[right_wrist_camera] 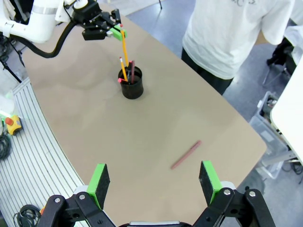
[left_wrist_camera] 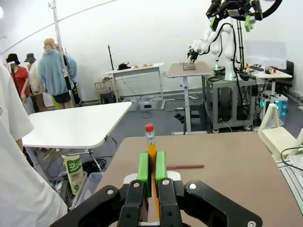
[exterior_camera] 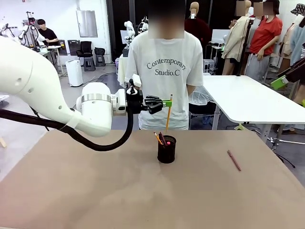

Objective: Place the pens into the pen holder.
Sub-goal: Pick up a writing instrument from the table and place it into the Pen holder.

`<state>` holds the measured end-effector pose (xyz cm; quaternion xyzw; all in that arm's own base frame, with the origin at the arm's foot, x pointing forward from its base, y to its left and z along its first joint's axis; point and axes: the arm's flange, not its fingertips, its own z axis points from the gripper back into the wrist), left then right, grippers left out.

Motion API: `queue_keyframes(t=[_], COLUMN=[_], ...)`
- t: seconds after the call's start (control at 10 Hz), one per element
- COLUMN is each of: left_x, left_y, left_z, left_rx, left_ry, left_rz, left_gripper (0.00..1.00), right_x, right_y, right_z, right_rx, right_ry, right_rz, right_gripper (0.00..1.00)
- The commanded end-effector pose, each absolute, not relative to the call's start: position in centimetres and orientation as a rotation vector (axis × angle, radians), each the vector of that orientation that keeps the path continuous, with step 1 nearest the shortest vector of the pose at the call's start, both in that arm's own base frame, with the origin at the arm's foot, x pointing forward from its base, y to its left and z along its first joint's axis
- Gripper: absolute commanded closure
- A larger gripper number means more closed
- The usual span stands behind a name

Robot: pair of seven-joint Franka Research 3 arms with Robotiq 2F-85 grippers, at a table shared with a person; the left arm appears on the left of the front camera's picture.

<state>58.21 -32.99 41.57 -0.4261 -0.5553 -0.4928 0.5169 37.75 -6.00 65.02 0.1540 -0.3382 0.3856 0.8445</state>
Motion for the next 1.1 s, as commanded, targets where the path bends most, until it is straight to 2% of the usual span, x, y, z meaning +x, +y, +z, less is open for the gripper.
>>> queue_keyframes(t=[0.0, 0.6, 0.7, 1.0], left_x=[59.8, 60.7, 60.3, 60.3], left_y=[-34.1, -34.4, -34.5, -34.8], left_z=[39.6, 36.3, 36.3, 36.2], left_rx=[-1.058, -1.171, -1.172, -1.157], left_ry=[-1.331, -1.308, -1.298, -1.317], left_rz=[-1.2, -1.193, -1.197, -1.202], left_gripper=[1.0, 1.0, 0.91, 0.32], right_x=[37.7, 37.7, 37.7, 37.7], right_y=[-6.0, -6.0, -6.0, -6.0], right_z=[65.1, 65.1, 65.1, 65.1], right_rx=[0.327, 0.327, 0.327, 0.327], right_ry=[-0.718, -0.718, -0.718, -0.718], right_rz=[0.817, 0.817, 0.817, 0.817], right_gripper=[0.0, 0.0, 0.0, 0.0])
